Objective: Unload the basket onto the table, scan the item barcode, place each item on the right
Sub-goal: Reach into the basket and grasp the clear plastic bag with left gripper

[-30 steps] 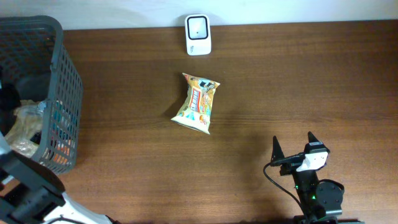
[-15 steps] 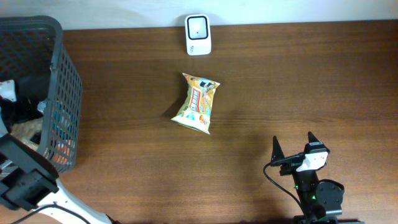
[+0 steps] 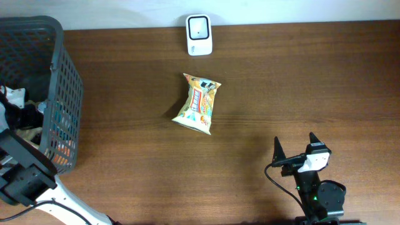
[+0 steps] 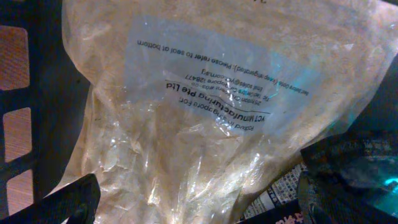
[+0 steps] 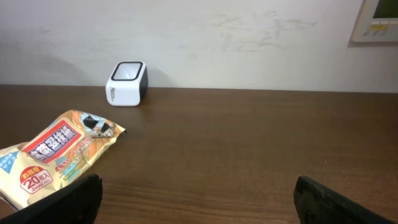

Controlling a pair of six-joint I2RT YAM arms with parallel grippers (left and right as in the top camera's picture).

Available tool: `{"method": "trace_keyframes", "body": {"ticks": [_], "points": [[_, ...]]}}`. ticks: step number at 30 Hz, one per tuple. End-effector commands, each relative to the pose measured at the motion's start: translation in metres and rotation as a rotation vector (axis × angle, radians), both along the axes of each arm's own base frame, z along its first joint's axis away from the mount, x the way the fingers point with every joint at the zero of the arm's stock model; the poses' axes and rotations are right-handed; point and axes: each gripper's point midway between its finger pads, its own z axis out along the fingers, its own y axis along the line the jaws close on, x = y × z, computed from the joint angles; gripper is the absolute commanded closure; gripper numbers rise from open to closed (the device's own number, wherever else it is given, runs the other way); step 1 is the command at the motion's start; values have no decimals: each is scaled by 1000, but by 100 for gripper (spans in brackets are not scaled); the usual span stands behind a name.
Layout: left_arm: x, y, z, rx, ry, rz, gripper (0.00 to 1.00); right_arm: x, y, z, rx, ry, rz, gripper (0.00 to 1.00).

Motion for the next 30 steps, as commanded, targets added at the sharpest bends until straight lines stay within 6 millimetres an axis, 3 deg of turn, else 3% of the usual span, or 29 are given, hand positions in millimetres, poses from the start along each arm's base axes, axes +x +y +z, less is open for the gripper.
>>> {"method": "trace_keyframes", "body": {"ticks": [1, 8, 9, 12, 18, 19, 21, 30], "points": [[-13, -1, -25, -20, 60, -1, 1, 0, -3, -3, 3, 3, -17, 2], [-18, -5, -50, -51, 95, -2, 0, 0, -3, -3, 3, 3, -17, 2], [-18, -6, -51, -52, 97, -2, 4, 0, -3, -3, 3, 3, -17, 2], [-19, -6, -52, -55, 100, -2, 46, 0, -3, -3, 3, 3, -17, 2], [-18, -7, -52, -59, 98, -2, 57, 0, -3, -3, 3, 3, -17, 2], [-18, -7, -52, -59, 98, -2, 78, 0, -3, -3, 3, 3, -17, 2], [-18, -7, -52, -59, 98, -2, 100, 0, -3, -3, 3, 3, -17, 2], [-14, -4, -47, -50, 86, 5, 100, 0, -3, -3, 3, 3, -17, 2]]}}
